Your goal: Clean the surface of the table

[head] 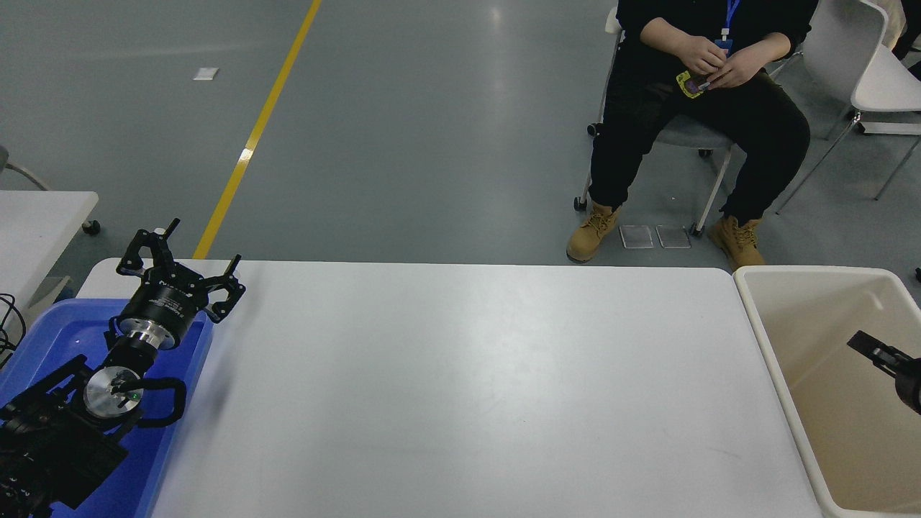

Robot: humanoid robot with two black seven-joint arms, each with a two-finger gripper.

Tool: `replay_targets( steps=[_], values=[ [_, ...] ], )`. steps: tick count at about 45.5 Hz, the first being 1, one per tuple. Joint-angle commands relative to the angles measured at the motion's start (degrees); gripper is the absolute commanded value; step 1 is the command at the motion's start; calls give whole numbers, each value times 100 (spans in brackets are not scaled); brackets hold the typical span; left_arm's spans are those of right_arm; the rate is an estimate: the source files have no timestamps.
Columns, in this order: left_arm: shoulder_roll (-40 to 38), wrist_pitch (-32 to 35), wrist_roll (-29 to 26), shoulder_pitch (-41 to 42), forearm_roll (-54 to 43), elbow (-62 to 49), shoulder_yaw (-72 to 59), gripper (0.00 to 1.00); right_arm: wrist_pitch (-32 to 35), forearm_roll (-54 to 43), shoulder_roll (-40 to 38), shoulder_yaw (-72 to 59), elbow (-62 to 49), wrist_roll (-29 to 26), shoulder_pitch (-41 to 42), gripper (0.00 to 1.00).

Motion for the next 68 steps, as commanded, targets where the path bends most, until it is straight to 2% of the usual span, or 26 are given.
replay_targets(
  steps=[1, 8, 20, 33, 55, 68],
  values=[
    [0, 0, -1, -2, -8, -5, 0, 100, -30, 2, -18, 1711, -30, 25, 357, 97],
    [0, 0, 8, -2, 1, 3, 0, 100, -30, 133, -9, 2854, -21, 42, 594, 98],
    [0, 0, -1, -2, 1, 3, 0, 100, -21, 616, -53, 3988, 75, 60, 1131, 97],
    [0, 0, -1, 7, 1, 3, 0, 100, -4, 924, -194, 5324, 839, 51, 1403, 98],
    [0, 0, -1, 7, 1, -5, 0, 100, -4, 924, -150, 7663, 2808, 25, 1113, 98],
    [0, 0, -1, -2, 1, -5, 0, 100, 5, 924, 342, 8427, 2993, 7, 885, 98]
  ],
)
